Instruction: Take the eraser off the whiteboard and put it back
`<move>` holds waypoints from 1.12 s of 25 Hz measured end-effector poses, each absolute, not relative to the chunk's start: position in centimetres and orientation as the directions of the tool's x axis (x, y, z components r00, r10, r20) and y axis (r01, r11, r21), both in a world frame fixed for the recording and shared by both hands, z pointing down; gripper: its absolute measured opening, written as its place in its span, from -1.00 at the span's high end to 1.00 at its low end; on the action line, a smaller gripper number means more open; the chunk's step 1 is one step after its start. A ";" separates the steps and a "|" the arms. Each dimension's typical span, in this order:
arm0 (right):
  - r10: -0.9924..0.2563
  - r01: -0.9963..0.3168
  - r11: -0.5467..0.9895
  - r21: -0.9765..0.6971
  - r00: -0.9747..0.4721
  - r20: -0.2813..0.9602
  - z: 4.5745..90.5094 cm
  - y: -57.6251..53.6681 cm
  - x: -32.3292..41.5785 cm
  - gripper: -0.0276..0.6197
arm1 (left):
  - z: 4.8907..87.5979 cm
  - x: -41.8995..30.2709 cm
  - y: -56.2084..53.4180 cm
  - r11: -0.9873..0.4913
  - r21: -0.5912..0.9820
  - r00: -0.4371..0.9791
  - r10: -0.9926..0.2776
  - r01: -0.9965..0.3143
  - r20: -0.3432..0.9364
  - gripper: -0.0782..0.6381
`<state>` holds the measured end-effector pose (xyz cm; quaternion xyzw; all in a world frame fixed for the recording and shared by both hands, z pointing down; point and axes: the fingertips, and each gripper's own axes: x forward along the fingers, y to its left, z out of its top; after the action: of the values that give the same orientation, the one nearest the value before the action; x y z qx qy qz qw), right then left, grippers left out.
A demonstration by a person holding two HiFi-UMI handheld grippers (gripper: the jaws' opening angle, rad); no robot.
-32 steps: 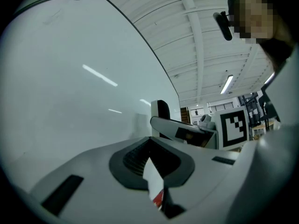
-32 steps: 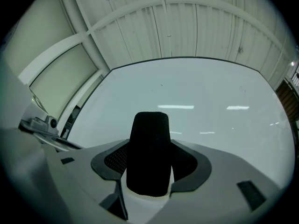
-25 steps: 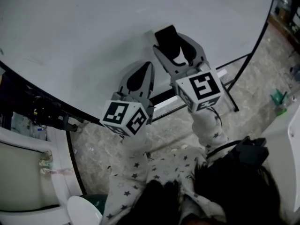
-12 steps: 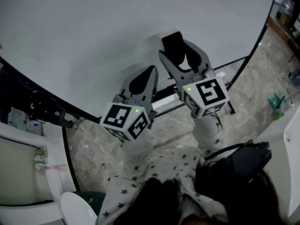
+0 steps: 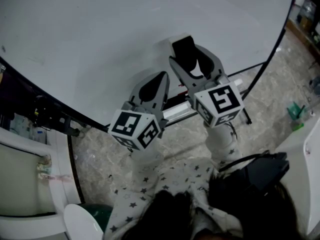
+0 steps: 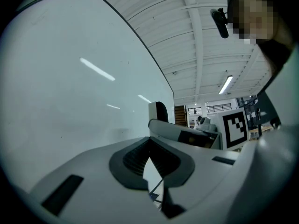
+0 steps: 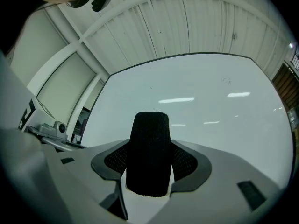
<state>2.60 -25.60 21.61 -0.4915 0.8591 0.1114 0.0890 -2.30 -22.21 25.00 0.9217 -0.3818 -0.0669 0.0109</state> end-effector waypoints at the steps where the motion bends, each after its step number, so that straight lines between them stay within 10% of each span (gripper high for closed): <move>1: -0.824 -0.864 0.493 0.104 -0.502 -0.264 21.6 -25.6 2.6 0.11 | 24.9 -2.3 -22.2 -0.706 0.071 0.698 -0.707 -0.704 -0.114 0.78; 28: -0.763 -0.839 0.512 0.185 -0.543 -0.349 17.7 -29.5 -3.3 0.11 | 22.9 -8.2 -25.4 -0.632 0.051 0.620 -0.771 -0.773 -0.147 0.78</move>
<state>-3.30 -29.49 17.71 -0.4645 0.8623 0.1676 0.1123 -8.17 -25.43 22.90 0.8999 -0.4290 -0.0777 -0.0086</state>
